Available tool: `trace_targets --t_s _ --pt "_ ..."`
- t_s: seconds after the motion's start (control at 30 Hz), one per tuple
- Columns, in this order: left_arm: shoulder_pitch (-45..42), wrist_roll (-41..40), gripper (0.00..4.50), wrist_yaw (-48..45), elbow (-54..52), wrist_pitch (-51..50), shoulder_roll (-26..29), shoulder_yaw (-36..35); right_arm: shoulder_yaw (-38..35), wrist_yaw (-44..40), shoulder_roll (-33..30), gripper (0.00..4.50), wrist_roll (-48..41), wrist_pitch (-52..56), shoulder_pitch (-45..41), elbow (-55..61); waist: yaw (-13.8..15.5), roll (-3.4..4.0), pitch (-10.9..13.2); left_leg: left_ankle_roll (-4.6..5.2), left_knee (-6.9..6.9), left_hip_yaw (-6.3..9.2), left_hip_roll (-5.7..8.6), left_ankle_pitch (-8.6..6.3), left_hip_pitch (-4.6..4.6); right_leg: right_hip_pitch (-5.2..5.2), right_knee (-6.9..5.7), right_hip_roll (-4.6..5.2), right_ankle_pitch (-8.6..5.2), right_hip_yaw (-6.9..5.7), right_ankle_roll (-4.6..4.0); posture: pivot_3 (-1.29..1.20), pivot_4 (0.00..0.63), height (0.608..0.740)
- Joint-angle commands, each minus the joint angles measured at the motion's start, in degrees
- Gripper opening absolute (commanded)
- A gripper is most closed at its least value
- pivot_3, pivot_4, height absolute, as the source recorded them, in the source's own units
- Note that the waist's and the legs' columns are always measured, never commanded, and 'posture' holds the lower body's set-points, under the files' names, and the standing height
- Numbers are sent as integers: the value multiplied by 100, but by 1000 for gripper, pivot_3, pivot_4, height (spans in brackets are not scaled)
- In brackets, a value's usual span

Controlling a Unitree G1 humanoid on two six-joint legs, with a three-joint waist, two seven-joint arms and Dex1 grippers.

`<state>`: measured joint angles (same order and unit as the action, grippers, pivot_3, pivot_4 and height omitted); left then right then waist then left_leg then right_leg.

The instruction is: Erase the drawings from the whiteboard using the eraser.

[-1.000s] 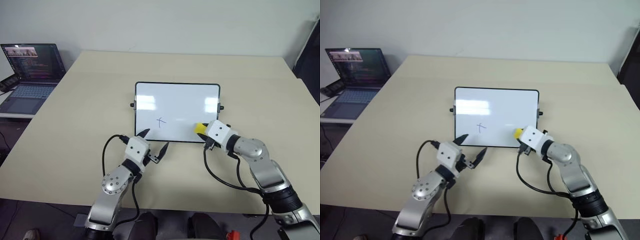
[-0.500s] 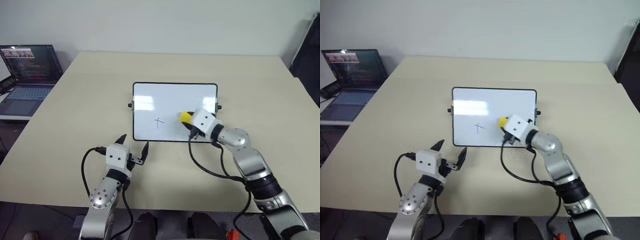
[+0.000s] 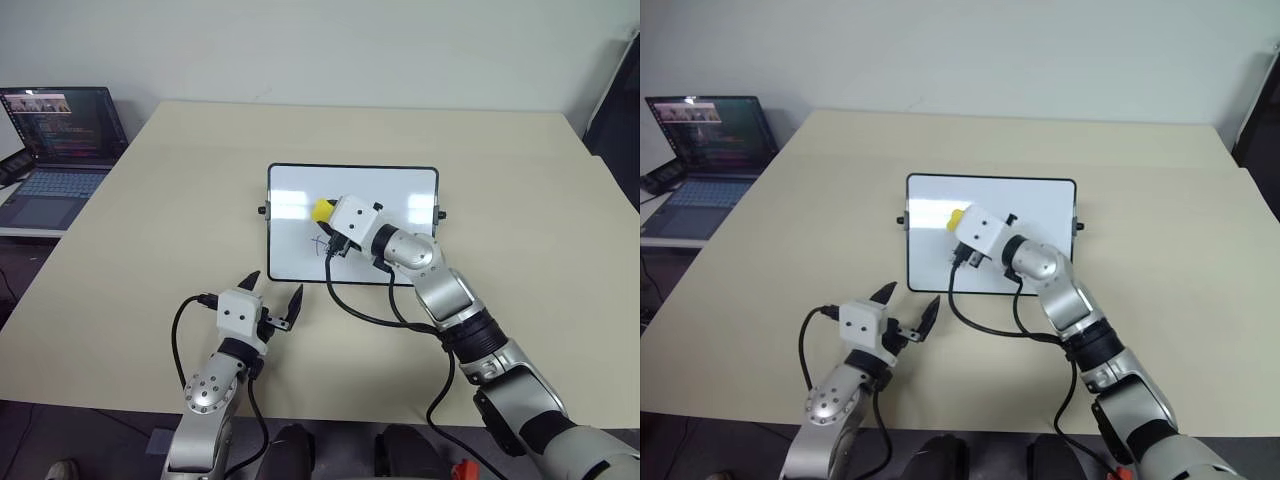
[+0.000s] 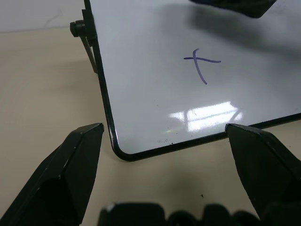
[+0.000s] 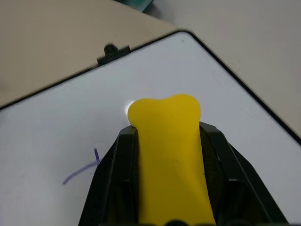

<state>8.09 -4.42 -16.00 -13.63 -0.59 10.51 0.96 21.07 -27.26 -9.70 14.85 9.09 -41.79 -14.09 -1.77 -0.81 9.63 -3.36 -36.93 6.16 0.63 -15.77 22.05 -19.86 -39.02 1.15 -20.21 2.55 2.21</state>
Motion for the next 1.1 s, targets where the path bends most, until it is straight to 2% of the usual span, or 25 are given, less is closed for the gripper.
trace_targets --t_s 0.03,0.2,0.47,0.6,0.73,0.83,0.93,1.1 --pt "-128 22 4500 -14 -208 110 2 74 160 -113 38 1363 102 203 53 -89 -2 0 0 0 0 0 0 0 0 -2 -2 0 0 0 0 0 150 740" --pt "-159 70 4500 88 -555 -137 -7 143 547 -696 -36 1363 136 777 429 66 -9 2 -7 4 -1 -2 -4 -2 -7 5 -6 -1 0 2 0 0 150 740" --pt "-80 101 4500 220 -924 -456 -7 145 765 -890 -139 1363 192 1095 884 633 7 5 -9 4 -5 13 -2 -2 -27 28 -8 -1 5 -1 -7 0 150 740" --pt "-70 86 4500 204 -915 -482 25 112 528 -504 19 1363 186 964 554 317 -4 5 -9 3 -5 9 -2 -1 -28 26 -10 -3 5 -4 -7 0 150 740" --pt "-117 100 4500 214 -870 -487 7 139 -25 416 253 1363 115 562 -161 -443 -7 6 -8 -5 -5 10 -3 4 -30 23 -21 -5 9 -5 -13 0 150 740" --pt "-150 115 4500 219 -858 -493 -6 174 -158 731 282 1363 132 394 -371 -772 25 4 -9 -7 -5 15 -2 6 -28 22 -21 -4 9 -6 -14 0 150 740" --pt "-161 117 4500 218 -859 -498 -15 188 -157 772 275 1363 141 323 -356 -818 9 5 -9 -7 -2 11 -3 5 -24 22 -10 -4 9 -5 -14 0 150 740" --pt "-187 107 4500 207 -868 -532 2 201 104 323 150 1363 136 441 89 -388 13 5 -10 -7 -3 13 -4 5 -23 24 -10 -4 9 -4 -14 0 150 740"
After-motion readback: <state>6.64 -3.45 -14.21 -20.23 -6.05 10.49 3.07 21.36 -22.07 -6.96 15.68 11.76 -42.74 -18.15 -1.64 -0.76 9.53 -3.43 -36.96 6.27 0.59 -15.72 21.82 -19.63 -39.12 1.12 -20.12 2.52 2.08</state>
